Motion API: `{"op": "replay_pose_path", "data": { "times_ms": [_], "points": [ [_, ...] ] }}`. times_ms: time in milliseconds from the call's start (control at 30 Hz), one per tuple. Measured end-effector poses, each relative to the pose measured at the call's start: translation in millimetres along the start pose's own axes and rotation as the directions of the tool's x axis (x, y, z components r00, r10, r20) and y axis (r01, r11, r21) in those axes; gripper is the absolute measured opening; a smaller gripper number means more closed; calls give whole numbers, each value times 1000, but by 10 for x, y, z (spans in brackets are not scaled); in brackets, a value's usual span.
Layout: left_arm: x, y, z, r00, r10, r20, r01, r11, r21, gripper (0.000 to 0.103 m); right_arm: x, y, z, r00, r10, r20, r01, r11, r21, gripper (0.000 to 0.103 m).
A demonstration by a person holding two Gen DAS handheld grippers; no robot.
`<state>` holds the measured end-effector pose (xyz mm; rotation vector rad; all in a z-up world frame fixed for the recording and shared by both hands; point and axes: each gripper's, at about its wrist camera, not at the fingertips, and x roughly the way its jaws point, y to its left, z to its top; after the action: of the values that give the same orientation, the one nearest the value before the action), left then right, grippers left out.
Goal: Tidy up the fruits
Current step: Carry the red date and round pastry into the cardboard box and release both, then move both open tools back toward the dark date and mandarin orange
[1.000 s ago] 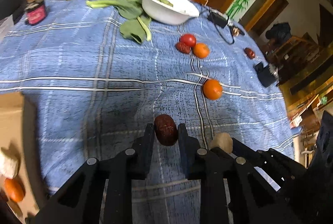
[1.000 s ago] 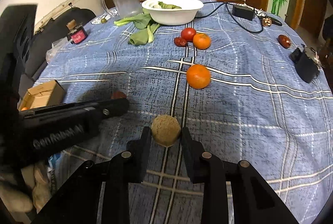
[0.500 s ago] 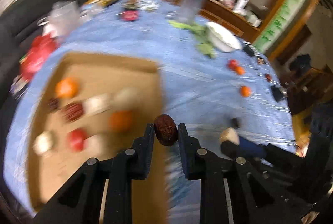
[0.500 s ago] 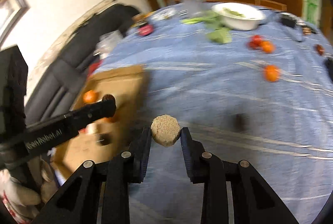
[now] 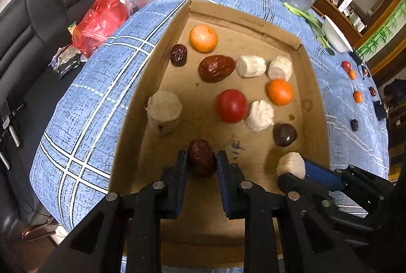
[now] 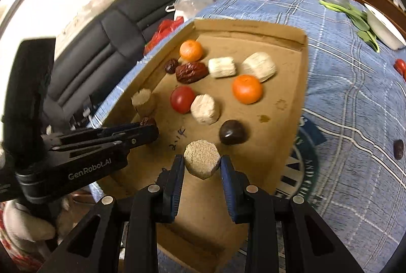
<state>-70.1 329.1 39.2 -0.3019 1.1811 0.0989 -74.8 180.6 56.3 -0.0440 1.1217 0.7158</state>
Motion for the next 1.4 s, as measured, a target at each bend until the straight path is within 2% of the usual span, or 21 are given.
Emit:
{"op": "replay_pose_path", "data": {
  "times_ms": [167, 267, 333, 467, 633, 700, 800, 933, 1200, 1400],
  "points": [
    [-21, -8, -11, 999, 30, 12, -31, 998, 48, 23, 155, 55, -37, 999, -36, -15, 36, 999, -4, 33],
    [-87, -21, -5, 999, 41, 36, -43, 997, 57, 34, 178, 46, -17, 999, -35, -22, 35, 999, 6, 33],
    [-163, -37, 8, 996, 63, 64, -68, 996, 65, 41, 156, 52, -14, 999, -28, -16, 28, 999, 15, 40],
    [-369, -105, 53, 986, 104, 130, -114, 991, 70, 46, -4, 81, 2, 999, -31, 27, 31, 999, 6, 45],
    [-632, -278, 63, 961, 177, 214, -198, 977, 81, 53, -242, 86, -9, 995, -46, 85, 46, 999, 1, 50],
    [-761, -379, 49, 944, 204, 259, -234, 968, 87, 54, -328, 61, -36, 993, -51, 103, 50, 999, 9, 51],
    [-967, -547, 2, 913, 236, 331, -280, 956, 91, 64, -483, -7, -81, 990, -59, 129, 56, 998, 22, 51],
    [-1163, -774, -79, 891, 237, 388, -296, 950, 99, 67, -663, -112, -165, 986, -68, 149, 64, 997, 33, 51],
    [-1223, -1156, -220, 888, 224, 401, -295, 948, 122, 68, -956, -368, -345, 981, -90, 174, 83, 996, 43, 53],
    [-1198, -1422, -282, 895, 212, 392, -283, 950, 132, 68, -1118, -575, -447, 978, -99, 184, 90, 994, 55, 56]
  ]
}}
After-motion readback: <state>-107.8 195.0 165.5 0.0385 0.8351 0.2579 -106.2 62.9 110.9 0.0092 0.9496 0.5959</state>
